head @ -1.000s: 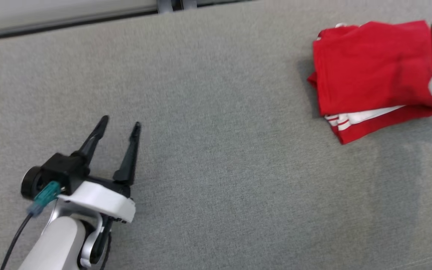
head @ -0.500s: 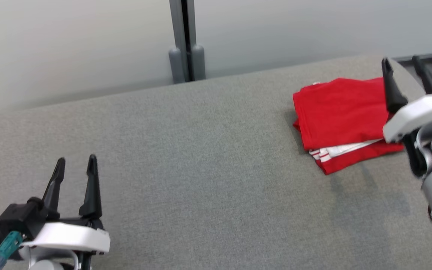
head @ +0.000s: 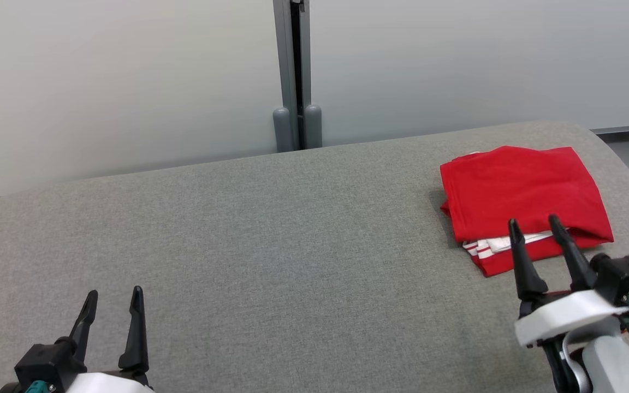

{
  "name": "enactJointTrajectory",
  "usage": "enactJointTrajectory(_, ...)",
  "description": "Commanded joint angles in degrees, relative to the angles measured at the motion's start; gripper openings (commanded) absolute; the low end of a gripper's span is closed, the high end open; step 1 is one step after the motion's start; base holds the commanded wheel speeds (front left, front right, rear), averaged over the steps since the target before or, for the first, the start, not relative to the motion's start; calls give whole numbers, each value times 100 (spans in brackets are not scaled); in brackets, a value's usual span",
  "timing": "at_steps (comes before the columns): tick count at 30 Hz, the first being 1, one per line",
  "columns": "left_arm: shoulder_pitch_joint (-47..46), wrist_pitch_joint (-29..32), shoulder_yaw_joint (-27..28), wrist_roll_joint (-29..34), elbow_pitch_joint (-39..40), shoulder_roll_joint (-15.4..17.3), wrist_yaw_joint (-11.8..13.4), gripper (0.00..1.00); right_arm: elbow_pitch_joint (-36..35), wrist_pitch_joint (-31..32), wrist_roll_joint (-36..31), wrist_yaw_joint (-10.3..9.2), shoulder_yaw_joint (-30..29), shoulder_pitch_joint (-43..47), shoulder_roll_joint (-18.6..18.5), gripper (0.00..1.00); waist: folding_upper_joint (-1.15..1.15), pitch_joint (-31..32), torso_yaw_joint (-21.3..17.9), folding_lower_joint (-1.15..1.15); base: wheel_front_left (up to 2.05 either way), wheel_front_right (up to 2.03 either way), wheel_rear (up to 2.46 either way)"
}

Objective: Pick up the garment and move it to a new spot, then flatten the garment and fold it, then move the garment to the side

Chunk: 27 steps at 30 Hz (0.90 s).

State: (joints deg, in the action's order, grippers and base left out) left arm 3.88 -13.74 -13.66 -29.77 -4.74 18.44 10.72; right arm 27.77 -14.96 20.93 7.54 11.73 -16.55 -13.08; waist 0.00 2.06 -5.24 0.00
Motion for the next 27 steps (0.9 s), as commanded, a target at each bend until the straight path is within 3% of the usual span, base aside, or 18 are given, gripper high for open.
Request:
enactJointTrajectory(1,31,-41,26,44,-4,10,39,100,-222,-27,-62,-8,-63,230,67,100,0,28,26,0,0,0,0)
enactJointTrajectory(10,156,-127,127,166,-34,-54,11,100,-1016,202,-341,-7,-302,921,345,100,0,106,51,0,0,0,0)
enactJointTrajectory(27,74,-142,160,186,-156,-123,29,100,-1166,467,-420,-7,-238,903,353,100,0,138,101,0,0,0,0)
